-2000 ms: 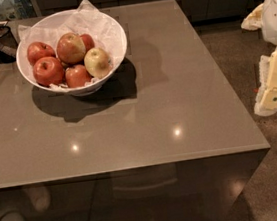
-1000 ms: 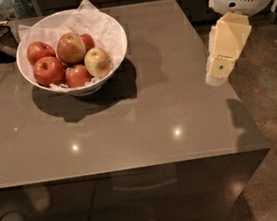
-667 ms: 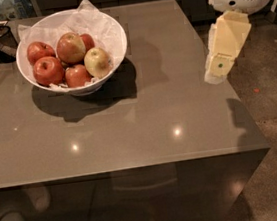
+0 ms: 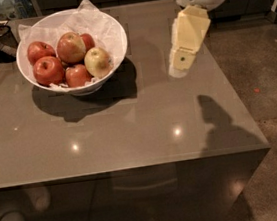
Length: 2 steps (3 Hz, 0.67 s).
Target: Pick apple from white bowl
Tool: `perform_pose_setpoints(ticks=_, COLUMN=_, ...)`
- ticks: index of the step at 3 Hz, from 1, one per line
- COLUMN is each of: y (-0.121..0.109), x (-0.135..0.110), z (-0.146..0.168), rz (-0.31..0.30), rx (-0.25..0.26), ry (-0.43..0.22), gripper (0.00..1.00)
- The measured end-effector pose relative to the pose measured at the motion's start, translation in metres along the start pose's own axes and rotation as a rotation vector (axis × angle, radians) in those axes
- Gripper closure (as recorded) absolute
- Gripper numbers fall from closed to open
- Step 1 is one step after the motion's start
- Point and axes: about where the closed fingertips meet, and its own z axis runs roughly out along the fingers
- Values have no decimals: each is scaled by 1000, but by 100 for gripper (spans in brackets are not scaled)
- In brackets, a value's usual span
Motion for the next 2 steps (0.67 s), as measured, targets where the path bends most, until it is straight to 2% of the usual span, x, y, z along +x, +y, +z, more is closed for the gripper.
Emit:
perform_pose_setpoints(ticks=1, y=-7, x=-56, z=9, rz=-70, rx=1, ry=-18, gripper=0)
perform_pose_setpoints(ticks=2, y=-8, x=-60, z=7, rz=-72, rx=7, ry=-37, gripper=0)
